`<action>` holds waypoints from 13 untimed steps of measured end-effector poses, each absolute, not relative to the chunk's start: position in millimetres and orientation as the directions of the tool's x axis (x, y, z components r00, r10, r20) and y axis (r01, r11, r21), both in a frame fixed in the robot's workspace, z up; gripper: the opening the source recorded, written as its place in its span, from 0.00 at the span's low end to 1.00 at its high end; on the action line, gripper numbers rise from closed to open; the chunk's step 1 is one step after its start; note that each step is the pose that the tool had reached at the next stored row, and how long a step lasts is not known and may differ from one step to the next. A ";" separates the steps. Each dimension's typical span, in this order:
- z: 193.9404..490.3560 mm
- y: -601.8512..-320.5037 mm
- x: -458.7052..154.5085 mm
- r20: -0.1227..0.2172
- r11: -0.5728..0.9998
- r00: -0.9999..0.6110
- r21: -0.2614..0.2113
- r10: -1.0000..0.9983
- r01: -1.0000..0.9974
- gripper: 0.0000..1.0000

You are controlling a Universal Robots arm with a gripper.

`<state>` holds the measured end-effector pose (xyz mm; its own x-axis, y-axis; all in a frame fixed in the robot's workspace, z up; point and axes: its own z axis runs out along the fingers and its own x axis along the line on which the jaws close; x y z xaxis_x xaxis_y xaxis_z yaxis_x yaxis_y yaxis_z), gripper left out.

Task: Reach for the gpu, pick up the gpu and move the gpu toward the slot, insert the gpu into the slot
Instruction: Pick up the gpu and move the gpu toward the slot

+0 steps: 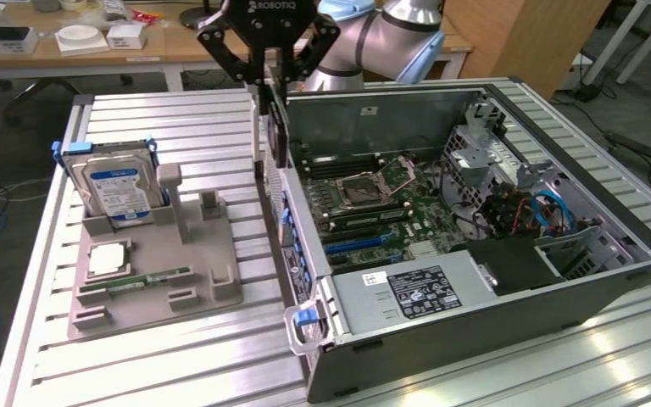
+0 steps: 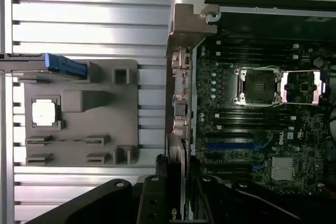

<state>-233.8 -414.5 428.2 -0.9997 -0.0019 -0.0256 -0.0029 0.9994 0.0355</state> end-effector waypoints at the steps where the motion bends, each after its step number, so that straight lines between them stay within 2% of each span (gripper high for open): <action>1: 428.1 -414.5 -231.5 -0.026 0.999 -1.000 0.036 -0.002 -0.003 0.26; 13: 427.0 -414.5 -188.3 -0.025 0.999 -1.000 0.038 -0.002 -0.003 0.26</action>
